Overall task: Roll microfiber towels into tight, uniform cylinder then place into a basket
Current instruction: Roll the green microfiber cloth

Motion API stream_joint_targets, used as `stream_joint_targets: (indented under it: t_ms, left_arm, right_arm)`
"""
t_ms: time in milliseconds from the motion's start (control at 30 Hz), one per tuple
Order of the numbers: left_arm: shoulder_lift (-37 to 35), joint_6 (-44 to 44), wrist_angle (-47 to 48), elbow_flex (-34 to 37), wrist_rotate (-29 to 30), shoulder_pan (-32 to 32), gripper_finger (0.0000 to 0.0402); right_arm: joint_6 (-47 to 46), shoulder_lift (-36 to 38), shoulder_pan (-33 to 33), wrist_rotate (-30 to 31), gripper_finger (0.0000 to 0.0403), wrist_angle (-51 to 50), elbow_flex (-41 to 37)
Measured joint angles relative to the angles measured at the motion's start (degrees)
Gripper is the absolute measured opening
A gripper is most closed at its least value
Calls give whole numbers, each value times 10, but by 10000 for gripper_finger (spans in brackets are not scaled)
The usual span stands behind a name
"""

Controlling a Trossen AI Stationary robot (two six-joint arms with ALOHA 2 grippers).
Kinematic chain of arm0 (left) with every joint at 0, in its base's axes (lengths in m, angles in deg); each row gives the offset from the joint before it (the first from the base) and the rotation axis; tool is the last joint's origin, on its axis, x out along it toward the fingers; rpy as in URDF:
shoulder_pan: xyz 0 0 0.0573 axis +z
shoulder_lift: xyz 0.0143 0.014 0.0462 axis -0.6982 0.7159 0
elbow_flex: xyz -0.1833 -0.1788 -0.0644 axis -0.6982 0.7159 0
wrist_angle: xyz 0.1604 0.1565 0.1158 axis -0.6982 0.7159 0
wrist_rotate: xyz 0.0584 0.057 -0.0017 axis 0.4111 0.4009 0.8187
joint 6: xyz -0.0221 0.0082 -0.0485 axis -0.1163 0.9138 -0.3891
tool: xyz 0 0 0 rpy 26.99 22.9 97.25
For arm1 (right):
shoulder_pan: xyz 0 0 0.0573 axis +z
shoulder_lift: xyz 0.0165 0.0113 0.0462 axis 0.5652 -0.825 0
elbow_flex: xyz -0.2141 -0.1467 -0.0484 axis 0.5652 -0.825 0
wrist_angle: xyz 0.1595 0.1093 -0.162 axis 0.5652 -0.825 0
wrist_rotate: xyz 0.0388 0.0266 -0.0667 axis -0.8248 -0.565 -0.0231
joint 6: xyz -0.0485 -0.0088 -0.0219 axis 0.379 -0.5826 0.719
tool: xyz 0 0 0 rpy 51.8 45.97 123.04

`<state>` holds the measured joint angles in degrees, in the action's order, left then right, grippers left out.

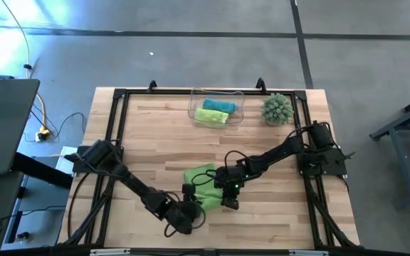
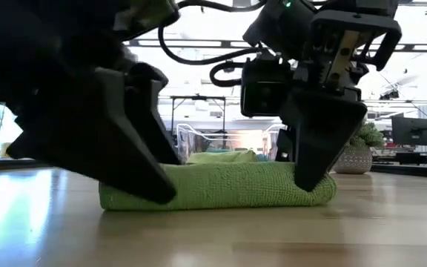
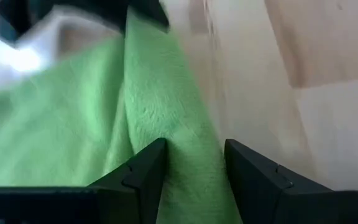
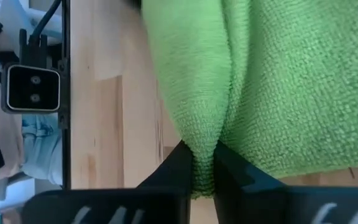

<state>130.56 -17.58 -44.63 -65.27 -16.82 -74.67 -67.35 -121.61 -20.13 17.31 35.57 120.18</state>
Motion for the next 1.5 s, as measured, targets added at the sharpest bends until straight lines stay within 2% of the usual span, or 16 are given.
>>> stream_joint_targets:
  t_ms: [200,267,367,467,567,767,833,900,1167,1500]
  left_arm:
    - [1,-100,30,-2,-39,2,129]
    - [6,-125,34,-2,-54,4,113]
    - [6,-139,37,-2,-63,5,91]
    - [6,-139,38,-2,-57,4,75]
    - [6,-139,40,-1,-55,4,67]
    - [7,-141,44,-1,-54,4,63]
    - [7,-141,44,-1,-55,4,63]
    - [7,-145,45,-1,-55,5,63]
    - [7,-151,39,0,-60,11,63]
    - [7,-151,37,1,-61,11,63]
  right_arm:
    - [57,5,-6,-1,94,-3,6]
    - [86,18,-14,-13,116,-37,11]
    - [128,41,-26,-36,131,-103,24]
    - [175,77,-29,-13,134,-160,33]
    - [236,114,-7,75,134,-185,32]
    - [393,134,117,348,135,-181,31]
    - [409,126,151,411,135,-163,31]
    - [411,115,172,443,135,-151,31]
    - [430,69,185,451,135,-81,31]
    - [416,11,187,454,135,-57,32]
